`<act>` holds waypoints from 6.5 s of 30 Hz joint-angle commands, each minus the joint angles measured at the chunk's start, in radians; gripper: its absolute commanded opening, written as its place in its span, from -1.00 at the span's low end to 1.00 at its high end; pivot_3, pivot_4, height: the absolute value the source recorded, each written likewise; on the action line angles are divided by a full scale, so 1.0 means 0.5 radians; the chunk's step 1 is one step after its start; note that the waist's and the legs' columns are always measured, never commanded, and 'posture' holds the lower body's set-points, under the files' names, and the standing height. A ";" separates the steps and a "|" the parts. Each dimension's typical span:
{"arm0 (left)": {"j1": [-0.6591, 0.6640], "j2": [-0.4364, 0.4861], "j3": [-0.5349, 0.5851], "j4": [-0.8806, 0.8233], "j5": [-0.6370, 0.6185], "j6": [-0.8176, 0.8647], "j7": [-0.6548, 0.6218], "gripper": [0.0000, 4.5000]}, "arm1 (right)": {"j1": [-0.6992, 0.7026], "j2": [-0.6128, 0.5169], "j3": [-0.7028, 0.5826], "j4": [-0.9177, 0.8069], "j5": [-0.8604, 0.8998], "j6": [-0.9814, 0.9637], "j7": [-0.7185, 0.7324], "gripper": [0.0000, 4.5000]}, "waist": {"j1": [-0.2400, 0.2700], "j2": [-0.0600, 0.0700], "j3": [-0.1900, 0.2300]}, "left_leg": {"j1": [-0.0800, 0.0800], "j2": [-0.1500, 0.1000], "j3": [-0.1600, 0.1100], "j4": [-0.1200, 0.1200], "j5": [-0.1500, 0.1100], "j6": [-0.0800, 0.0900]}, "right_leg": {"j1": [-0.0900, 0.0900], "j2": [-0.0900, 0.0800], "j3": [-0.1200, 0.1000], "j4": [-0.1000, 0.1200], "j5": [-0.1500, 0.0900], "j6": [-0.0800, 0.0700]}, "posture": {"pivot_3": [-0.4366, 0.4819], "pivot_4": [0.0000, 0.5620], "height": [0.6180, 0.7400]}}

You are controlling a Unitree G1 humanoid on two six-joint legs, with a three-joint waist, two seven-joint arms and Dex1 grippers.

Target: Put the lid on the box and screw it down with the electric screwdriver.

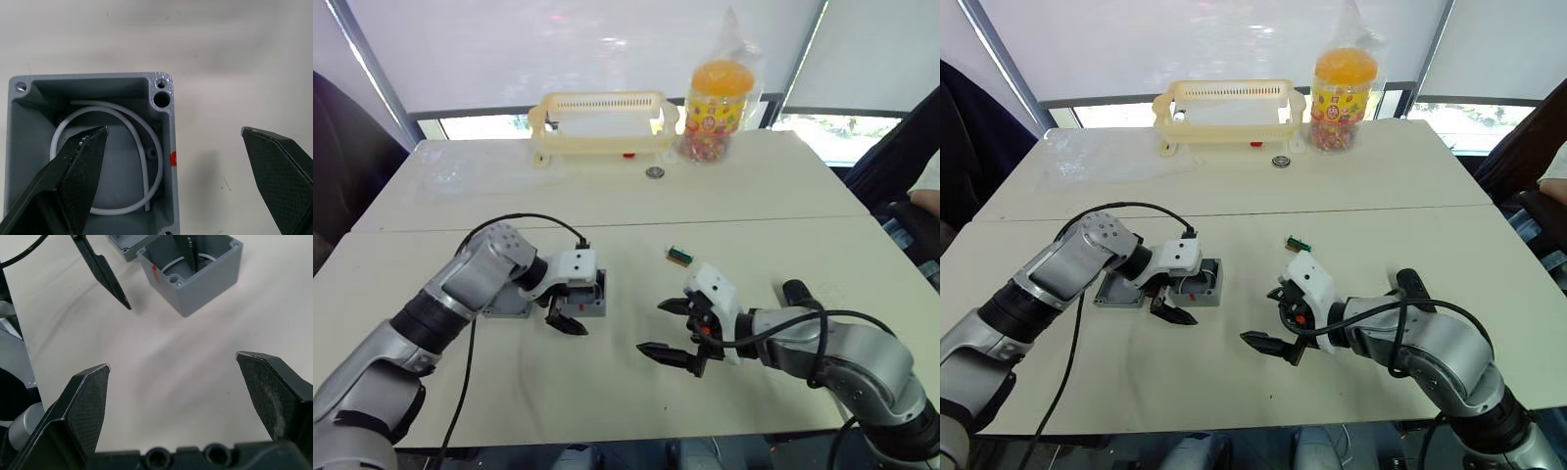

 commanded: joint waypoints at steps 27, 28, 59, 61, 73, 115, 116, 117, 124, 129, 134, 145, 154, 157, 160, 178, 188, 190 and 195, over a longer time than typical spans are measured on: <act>-0.064 -0.304 0.074 0.510 -0.009 -1.313 -0.397 -0.97 | 0.336 -0.337 -0.515 -0.327 0.266 0.114 0.158 1.00 | 0.039 0.001 -0.001 | 0.001 0.000 0.002 0.005 0.000 0.000 | 0.002 -0.003 0.000 0.001 0.000 0.000 | -0.05 -0.47 1.00; -0.094 -0.303 0.033 0.555 -0.034 -1.362 -0.414 -0.97 | 0.353 -0.338 -0.533 -0.339 0.284 0.120 0.139 1.00 | 0.038 0.001 -0.001 | 0.001 0.000 0.002 0.005 0.000 0.000 | 0.002 -0.003 0.000 0.001 0.000 0.000 | -0.05 -0.47 1.00; -0.797 -0.293 -0.976 1.112 -0.428 -1.957 -0.422 0.40 | 0.490 -0.213 -0.506 -0.390 0.462 0.053 -0.274 1.00 | 0.040 -0.001 -0.001 | 0.001 0.000 0.001 0.006 0.000 0.002 | 0.003 -0.004 0.000 0.002 0.001 0.003 | -0.05 -0.47 1.00; -0.844 -0.236 -0.933 1.041 -0.476 -1.883 -0.422 0.40 | 0.470 -0.228 -0.516 -0.374 0.480 0.047 -0.247 1.00 | 0.039 -0.001 -0.001 | 0.001 0.000 0.001 0.006 0.000 0.002 | 0.003 -0.004 0.000 0.002 0.001 0.003 | -0.05 -0.47 1.00; -0.779 0.378 -0.050 0.550 -1.027 -0.318 -0.146 0.52 | 0.115 -0.244 -0.550 -0.094 0.550 -0.164 0.068 1.00 | -0.029 0.001 -0.001 | 0.003 0.001 0.000 0.006 0.000 0.002 | 0.003 0.000 0.000 0.005 0.000 0.004 | -0.05 -0.47 1.00; 0.485 0.059 1.152 0.319 -0.651 1.495 1.845 -0.51 | -0.251 0.126 -0.020 0.230 -0.272 -0.492 0.437 1.00 | 0.003 0.000 -0.005 | 0.007 0.000 -0.004 0.003 0.008 -0.015 | -0.004 -0.001 0.006 0.022 0.000 -0.001 | -0.05 -0.47 1.00; 0.484 0.048 1.161 0.321 -0.645 1.493 1.850 -0.70 | -0.244 0.125 -0.030 0.233 -0.271 -0.494 0.439 1.00 | 0.001 0.000 -0.006 | 0.008 0.000 -0.004 0.003 0.008 -0.015 | -0.004 -0.001 0.006 0.023 0.000 -0.001 | -0.05 -0.47 1.00; 0.486 0.039 1.174 0.322 -0.642 1.492 1.856 -0.97 | -0.240 0.126 -0.035 0.234 -0.271 -0.495 0.439 1.00 | 0.001 0.001 -0.006 | 0.009 0.000 -0.004 0.003 0.008 -0.015 | -0.002 -0.001 0.006 0.023 0.000 -0.001 | -0.05 -0.47 1.00; 0.539 -0.033 1.412 0.224 -0.679 1.449 1.918 -0.99 | -0.264 0.192 -0.145 0.364 -0.235 -0.490 0.416 1.00 | -0.001 0.001 -0.006 | 0.021 0.000 -0.004 0.001 0.008 -0.015 | 0.007 -0.001 0.006 0.024 0.000 -0.001 | -0.05 -0.47 1.00; 0.322 -0.284 1.708 -0.033 -0.767 0.686 1.914 -0.99 | -0.564 0.499 -0.359 0.688 -0.077 -0.418 0.231 1.00 | 0.009 -0.004 -0.003 | 0.015 0.001 -0.005 0.000 0.011 -0.020 | 0.001 0.000 0.006 0.023 0.003 -0.004 | -0.05 -0.47 1.00; -0.006 -0.581 1.701 0.028 -0.725 0.121 1.983 -0.99 | -0.977 0.780 -0.494 1.020 0.017 -0.367 0.051 1.00 | 0.030 -0.007 -0.004 | -0.002 0.001 -0.006 0.003 0.022 -0.038 | -0.014 -0.002 0.003 0.021 0.008 -0.007 | -0.05 -0.47 1.00; -0.230 -0.911 1.572 0.259 -0.703 -0.401 1.945 -0.99 | -1.397 1.005 -0.540 1.523 -0.233 -0.654 -0.114 1.00 | -0.021 -0.007 -0.003 | -0.003 -0.002 0.002 -0.002 0.021 -0.036 | -0.022 0.001 0.007 0.024 0.008 -0.007 | -0.05 -0.47 1.00; -0.184 -0.960 1.543 0.203 -0.748 -0.407 1.905 -0.99 | -1.465 1.091 -0.652 1.552 -0.155 -0.564 -0.196 1.00 | -0.016 -0.007 -0.003 | -0.003 0.000 0.002 -0.002 0.019 -0.033 | -0.023 0.005 0.009 0.025 0.008 -0.007 | -0.05 -0.47 1.00; -0.189 -0.979 1.527 0.189 -0.760 -0.402 1.884 -0.99 | -1.462 1.105 -0.658 1.541 -0.133 -0.528 -0.211 1.00 | -0.014 -0.007 -0.003 | -0.003 0.000 0.002 -0.002 0.019 -0.033 | -0.023 0.005 0.009 0.024 0.008 -0.007 | -0.05 -0.47 1.00; -0.186 -0.997 1.512 0.158 -0.777 -0.382 1.864 -0.99 | -1.455 1.118 -0.648 1.525 -0.126 -0.515 -0.221 1.00 | -0.014 -0.007 -0.003 | -0.003 0.000 0.002 -0.002 0.019 -0.033 | -0.023 0.005 0.009 0.024 0.008 -0.007 | -0.05 -0.47 1.00; -0.160 -0.970 1.490 0.108 -0.829 -0.312 1.806 -1.00 | -1.373 1.115 -0.653 1.415 -0.065 -0.469 -0.211 -0.89 | -0.015 -0.007 -0.003 | -0.003 0.001 0.002 -0.002 0.016 -0.028 | -0.023 0.010 0.012 0.024 0.008 -0.007 | -0.05 -0.47 1.00; -0.137 -0.933 1.479 0.080 -0.876 -0.220 1.739 -0.12 | -1.300 1.048 -0.562 1.338 -0.170 -0.636 -0.073 -0.89 | -0.018 -0.006 -0.003 | -0.003 0.002 0.002 -0.002 0.016 -0.027 | -0.023 0.011 0.013 0.024 0.008 -0.007 | -0.05 -0.47 1.00; -0.099 -0.876 1.526 0.040 -0.955 -0.116 1.713 0.32 | -1.270 0.990 -0.523 1.317 -0.265 -0.770 -0.002 -0.89 | -0.020 -0.006 -0.003 | -0.003 0.002 0.002 -0.002 0.016 -0.027 | -0.023 0.011 0.013 0.024 0.008 -0.007 | -0.05 -0.47 1.00; 0.078 -0.661 1.694 -0.091 -1.163 0.151 1.683 0.32 | -1.078 0.737 -0.341 1.194 -0.595 -1.226 0.281 -0.89 | -0.024 -0.006 -0.003 | -0.003 0.002 0.002 -0.002 0.016 -0.027 | -0.024 0.012 0.013 0.024 0.008 -0.007 | -0.05 -0.47 1.00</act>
